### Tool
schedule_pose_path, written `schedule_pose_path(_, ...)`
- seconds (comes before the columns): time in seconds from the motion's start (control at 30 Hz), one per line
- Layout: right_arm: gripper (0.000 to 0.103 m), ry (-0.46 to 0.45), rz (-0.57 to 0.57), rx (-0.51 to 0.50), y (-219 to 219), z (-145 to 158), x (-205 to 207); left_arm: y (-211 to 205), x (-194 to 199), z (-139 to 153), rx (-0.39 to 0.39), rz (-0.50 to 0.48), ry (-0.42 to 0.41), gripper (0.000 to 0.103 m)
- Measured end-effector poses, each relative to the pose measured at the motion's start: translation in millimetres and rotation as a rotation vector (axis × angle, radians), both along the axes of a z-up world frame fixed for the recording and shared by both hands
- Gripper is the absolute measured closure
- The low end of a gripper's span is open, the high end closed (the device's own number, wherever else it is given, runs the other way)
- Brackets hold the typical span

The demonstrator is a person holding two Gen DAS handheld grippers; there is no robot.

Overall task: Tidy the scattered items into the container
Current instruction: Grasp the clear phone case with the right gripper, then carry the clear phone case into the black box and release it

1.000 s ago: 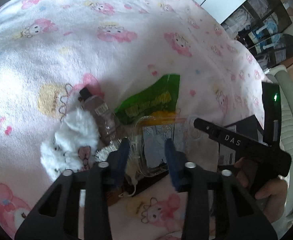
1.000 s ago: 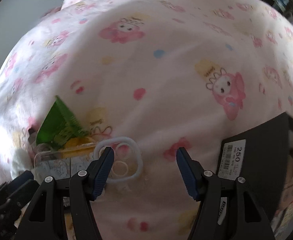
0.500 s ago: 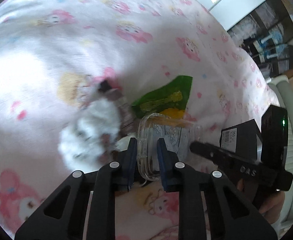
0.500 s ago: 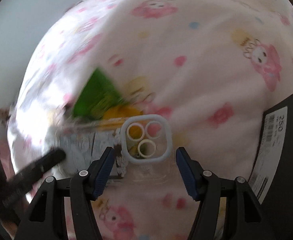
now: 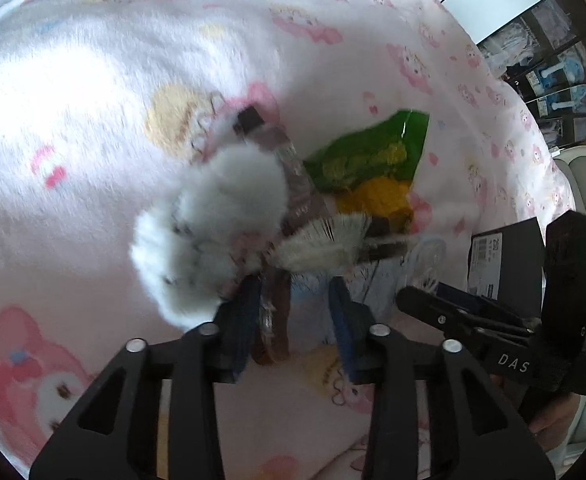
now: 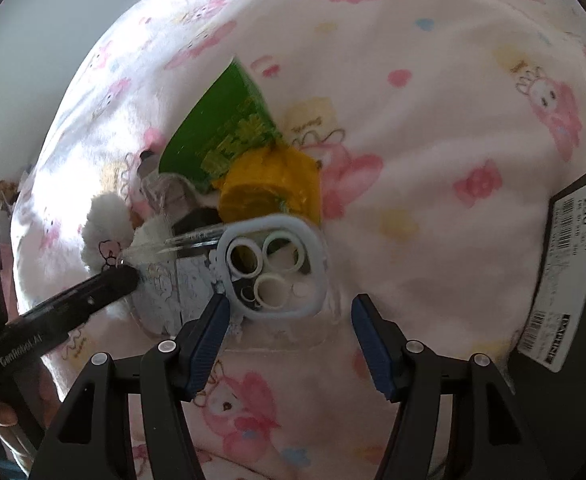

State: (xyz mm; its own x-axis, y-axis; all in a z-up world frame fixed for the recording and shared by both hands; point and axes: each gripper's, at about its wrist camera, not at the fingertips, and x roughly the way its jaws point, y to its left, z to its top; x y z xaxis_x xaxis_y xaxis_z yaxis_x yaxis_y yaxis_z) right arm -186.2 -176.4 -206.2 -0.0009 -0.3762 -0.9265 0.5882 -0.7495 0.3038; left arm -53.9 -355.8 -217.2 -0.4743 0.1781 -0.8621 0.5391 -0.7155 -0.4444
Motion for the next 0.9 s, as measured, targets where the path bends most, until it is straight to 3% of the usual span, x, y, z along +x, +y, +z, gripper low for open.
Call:
schedule_pose_path(0.13,0.043,0.040,0.019,-0.016,-1.1,11.8,6.3,9.9,3.7,14.3,-0.047,0.000,-0.002,0.066)
schedule_pose_path(0.3,0.043,0.098,0.012,-0.106,19.0,60.5,18.1,23.8,13.8,65.2,-0.095,-0.017,0.091,0.066)
schedule_pose_path(0.5,0.043,0.216,-0.055,-0.199,59.6,111.4,35.8,69.7,10.9,122.9,-0.120,-0.119,0.198,0.066)
schedule_pose_path(0.73,0.043,0.297,-0.176,-0.250,162.1,154.5,40.7,146.6,-27.1,146.4,-0.088,-0.261,0.232,0.066)
schedule_pose_path(0.9,0.043,0.346,-0.263,-0.198,228.7,156.5,27.9,212.4,-74.5,148.6,-0.076,-0.386,0.238,0.066)
